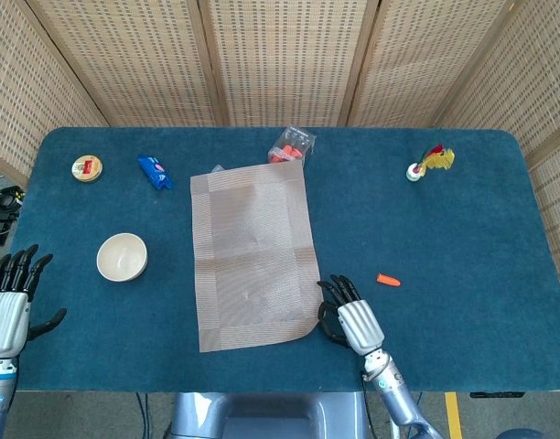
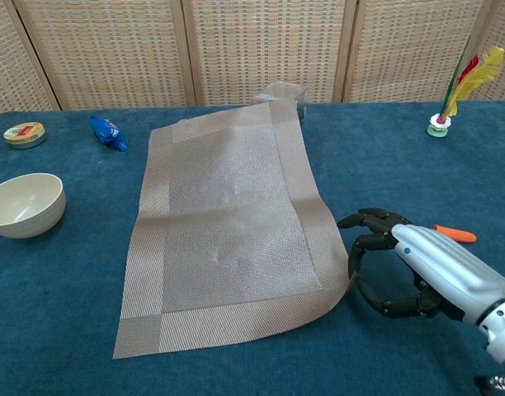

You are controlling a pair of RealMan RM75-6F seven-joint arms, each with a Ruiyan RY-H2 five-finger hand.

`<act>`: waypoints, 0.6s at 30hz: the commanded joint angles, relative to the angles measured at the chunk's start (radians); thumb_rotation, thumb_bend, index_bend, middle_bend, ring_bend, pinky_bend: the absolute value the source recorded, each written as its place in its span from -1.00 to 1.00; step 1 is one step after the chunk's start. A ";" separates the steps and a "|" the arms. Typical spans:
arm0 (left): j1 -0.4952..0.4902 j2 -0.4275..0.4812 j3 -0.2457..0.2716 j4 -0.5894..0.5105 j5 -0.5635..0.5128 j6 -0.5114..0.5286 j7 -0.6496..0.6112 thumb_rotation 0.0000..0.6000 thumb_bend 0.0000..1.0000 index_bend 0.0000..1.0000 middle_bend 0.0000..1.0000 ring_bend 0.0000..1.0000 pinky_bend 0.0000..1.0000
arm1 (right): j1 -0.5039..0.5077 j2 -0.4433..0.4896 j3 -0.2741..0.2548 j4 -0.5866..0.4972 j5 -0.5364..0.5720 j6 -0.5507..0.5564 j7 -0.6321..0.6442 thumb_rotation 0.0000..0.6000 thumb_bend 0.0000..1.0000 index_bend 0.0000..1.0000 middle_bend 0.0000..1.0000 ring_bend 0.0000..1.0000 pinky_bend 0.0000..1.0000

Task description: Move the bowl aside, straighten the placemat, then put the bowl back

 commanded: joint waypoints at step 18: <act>0.003 0.000 0.004 -0.010 0.016 0.014 0.013 1.00 -0.63 -0.75 -1.00 -1.00 -1.00 | -0.066 0.162 -0.061 -0.140 -0.046 0.097 -0.027 1.00 0.36 0.35 -0.50 -0.97 -0.95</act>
